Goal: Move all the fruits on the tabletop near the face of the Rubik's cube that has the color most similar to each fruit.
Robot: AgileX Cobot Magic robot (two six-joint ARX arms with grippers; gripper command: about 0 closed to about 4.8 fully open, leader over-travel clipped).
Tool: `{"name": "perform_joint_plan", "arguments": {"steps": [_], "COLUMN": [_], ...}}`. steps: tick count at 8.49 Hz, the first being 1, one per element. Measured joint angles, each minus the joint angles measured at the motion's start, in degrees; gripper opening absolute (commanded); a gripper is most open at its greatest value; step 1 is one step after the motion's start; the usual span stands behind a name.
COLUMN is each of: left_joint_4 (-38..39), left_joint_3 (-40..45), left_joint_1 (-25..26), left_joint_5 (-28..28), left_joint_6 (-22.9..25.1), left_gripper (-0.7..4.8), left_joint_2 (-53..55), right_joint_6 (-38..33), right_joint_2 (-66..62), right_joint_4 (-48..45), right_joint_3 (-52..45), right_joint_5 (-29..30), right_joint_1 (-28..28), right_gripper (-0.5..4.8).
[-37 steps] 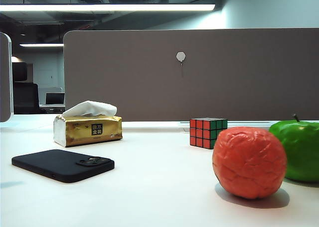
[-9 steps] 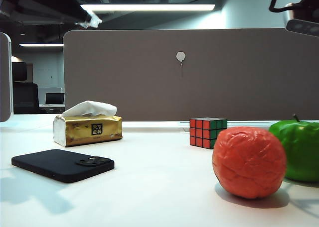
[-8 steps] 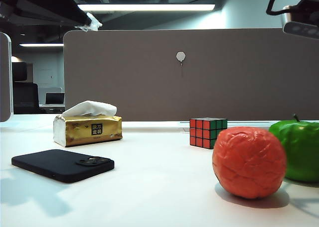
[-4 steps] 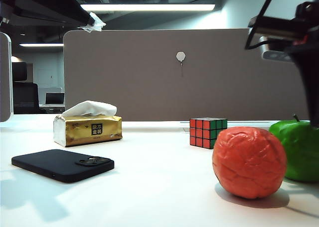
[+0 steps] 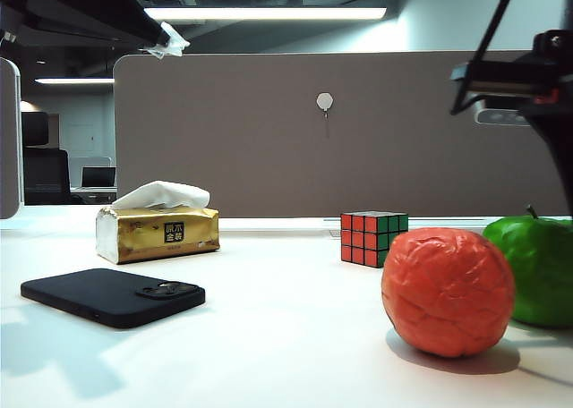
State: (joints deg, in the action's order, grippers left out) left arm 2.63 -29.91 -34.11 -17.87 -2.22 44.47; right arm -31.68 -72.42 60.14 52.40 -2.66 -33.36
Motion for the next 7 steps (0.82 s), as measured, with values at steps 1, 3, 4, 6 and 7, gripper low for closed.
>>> {"name": "perform_joint_plan", "arguments": {"steps": [1,3,4,6,7], "left_joint_4": [0.0,0.0,0.0,0.0,0.2], "left_joint_3": [0.0,0.0,0.0,0.0,0.0], "left_joint_1": [0.0,0.0,0.0,0.0,0.0], "left_joint_5": [0.0,0.0,0.0,0.0,0.0], "left_joint_6": [0.0,0.0,0.0,0.0,0.0], "left_gripper": [-0.05,-0.05,-0.05,-0.05,-0.05], "left_joint_2": [0.0,0.0,0.0,0.0,0.0], "right_joint_6": [0.0,0.2,1.8,3.6,6.5], "right_joint_2": [0.0,0.0,-0.5,-6.3,-9.5], "right_joint_4": [0.3,-0.8,-4.6,-6.8,-15.9], "right_joint_3": [0.0,0.0,0.0,0.0,0.0], "right_joint_5": [-0.6,-2.4,0.9,2.7,-5.4], "right_joint_1": [0.3,2.7,4.8,4.8,4.9], "right_gripper": [-0.01,-0.01,-0.01,-0.01,-0.01]}}
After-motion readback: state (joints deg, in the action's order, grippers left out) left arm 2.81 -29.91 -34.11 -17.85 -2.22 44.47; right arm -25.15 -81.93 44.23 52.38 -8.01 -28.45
